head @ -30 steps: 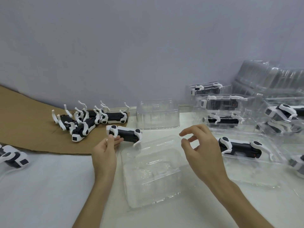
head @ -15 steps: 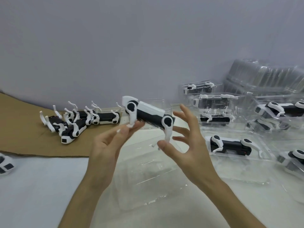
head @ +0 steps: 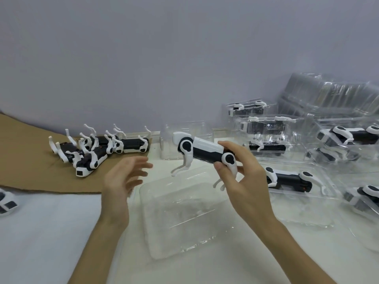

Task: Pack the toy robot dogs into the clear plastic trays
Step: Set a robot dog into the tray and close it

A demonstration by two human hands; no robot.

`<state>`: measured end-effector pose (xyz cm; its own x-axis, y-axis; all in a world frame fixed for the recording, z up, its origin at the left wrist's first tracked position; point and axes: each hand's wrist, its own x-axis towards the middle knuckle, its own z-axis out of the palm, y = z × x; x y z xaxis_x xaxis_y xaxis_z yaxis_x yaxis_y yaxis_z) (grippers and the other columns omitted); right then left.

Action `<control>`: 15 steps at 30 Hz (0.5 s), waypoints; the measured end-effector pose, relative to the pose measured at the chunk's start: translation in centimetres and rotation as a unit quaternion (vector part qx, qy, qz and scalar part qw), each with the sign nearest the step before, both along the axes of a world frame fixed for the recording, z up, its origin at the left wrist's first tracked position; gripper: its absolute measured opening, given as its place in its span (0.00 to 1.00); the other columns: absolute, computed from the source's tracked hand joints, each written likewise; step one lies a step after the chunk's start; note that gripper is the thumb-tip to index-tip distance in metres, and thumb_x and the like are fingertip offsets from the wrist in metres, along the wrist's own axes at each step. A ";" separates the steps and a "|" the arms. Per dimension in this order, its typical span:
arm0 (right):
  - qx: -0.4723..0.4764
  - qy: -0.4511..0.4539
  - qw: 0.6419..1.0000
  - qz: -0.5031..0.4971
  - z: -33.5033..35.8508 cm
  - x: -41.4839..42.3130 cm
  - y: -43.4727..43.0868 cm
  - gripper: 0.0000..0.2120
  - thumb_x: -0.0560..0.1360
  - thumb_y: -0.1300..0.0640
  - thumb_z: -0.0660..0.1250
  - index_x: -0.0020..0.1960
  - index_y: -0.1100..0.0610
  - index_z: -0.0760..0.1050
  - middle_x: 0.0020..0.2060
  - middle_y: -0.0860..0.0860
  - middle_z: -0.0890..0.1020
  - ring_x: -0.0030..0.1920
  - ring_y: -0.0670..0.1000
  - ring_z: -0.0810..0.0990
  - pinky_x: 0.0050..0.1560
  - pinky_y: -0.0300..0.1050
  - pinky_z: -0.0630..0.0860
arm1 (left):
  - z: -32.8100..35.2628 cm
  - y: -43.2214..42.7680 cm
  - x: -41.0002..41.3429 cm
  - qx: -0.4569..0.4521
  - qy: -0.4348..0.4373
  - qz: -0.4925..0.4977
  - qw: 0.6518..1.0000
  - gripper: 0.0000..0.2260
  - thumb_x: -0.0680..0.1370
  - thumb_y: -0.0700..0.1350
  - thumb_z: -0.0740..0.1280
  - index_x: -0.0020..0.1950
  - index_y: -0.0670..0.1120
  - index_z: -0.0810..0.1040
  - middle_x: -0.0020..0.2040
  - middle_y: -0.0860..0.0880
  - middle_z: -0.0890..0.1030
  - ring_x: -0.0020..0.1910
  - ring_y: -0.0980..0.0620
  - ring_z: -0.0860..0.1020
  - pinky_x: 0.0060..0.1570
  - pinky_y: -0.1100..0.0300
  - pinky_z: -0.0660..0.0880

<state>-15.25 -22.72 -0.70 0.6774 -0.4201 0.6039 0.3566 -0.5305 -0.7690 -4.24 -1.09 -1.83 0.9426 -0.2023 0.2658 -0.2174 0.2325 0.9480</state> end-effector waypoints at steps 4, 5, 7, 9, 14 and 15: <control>-0.035 0.029 0.999 0.016 -0.2 0.2 0.1 0.19 0.77 0.64 0.71 0.64 0.49 0.78 0.56 0.42 0.80 0.59 0.40 0.77 0.56 0.26 0.67 | -1.5 -0.2 0.4 0.144 0.111 -0.127 0.975 0.20 0.67 0.41 0.71 0.59 0.50 0.84 0.55 0.50 0.86 0.59 0.49 0.82 0.57 0.52 0.73; -0.042 0.033 0.998 0.020 -0.3 0.2 0.1 0.19 0.77 0.65 0.71 0.64 0.49 0.78 0.55 0.41 0.80 0.58 0.39 0.76 0.56 0.26 0.66 | -1.8 -0.4 0.3 0.155 0.115 -0.129 0.973 0.18 0.71 0.35 0.70 0.58 0.49 0.83 0.54 0.49 0.86 0.58 0.48 0.82 0.57 0.54 0.75; -0.059 0.048 0.996 0.036 -0.4 0.1 0.1 0.19 0.77 0.65 0.71 0.64 0.49 0.79 0.55 0.41 0.80 0.58 0.39 0.77 0.56 0.26 0.66 | -2.2 -0.6 0.2 0.149 0.122 -0.124 0.973 0.18 0.74 0.28 0.66 0.58 0.45 0.83 0.52 0.47 0.87 0.55 0.49 0.84 0.54 0.57 0.75; -0.069 0.070 0.993 0.067 -0.3 0.1 -0.1 0.17 0.77 0.63 0.70 0.63 0.49 0.79 0.54 0.41 0.80 0.59 0.41 0.77 0.56 0.27 0.67 | -2.4 -0.3 0.4 0.128 0.122 -0.120 0.977 0.13 0.73 0.34 0.71 0.56 0.43 0.83 0.50 0.47 0.87 0.50 0.52 0.84 0.50 0.59 0.73; -0.059 0.138 0.978 0.144 -0.1 -0.1 -0.4 0.15 0.77 0.60 0.68 0.60 0.46 0.81 0.53 0.39 0.80 0.60 0.43 0.77 0.57 0.29 0.67 | -2.7 -0.1 0.7 0.103 0.109 -0.096 0.984 0.13 0.68 0.43 0.77 0.52 0.45 0.86 0.48 0.44 0.86 0.47 0.53 0.82 0.47 0.61 0.76; -0.058 0.148 0.976 0.150 -0.1 -0.1 -0.6 0.15 0.77 0.61 0.69 0.60 0.45 0.81 0.53 0.39 0.80 0.60 0.43 0.77 0.58 0.29 0.67 | -2.7 -0.2 0.7 0.097 0.112 -0.091 0.985 0.11 0.71 0.42 0.76 0.53 0.44 0.86 0.49 0.42 0.86 0.50 0.50 0.81 0.51 0.58 0.76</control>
<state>-15.38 -23.29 -0.76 0.9111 -0.1168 0.3953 0.2811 -0.5252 -0.8032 -3.51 -1.30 -4.54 0.9169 -0.3991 -0.0048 0.0301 0.0573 0.9979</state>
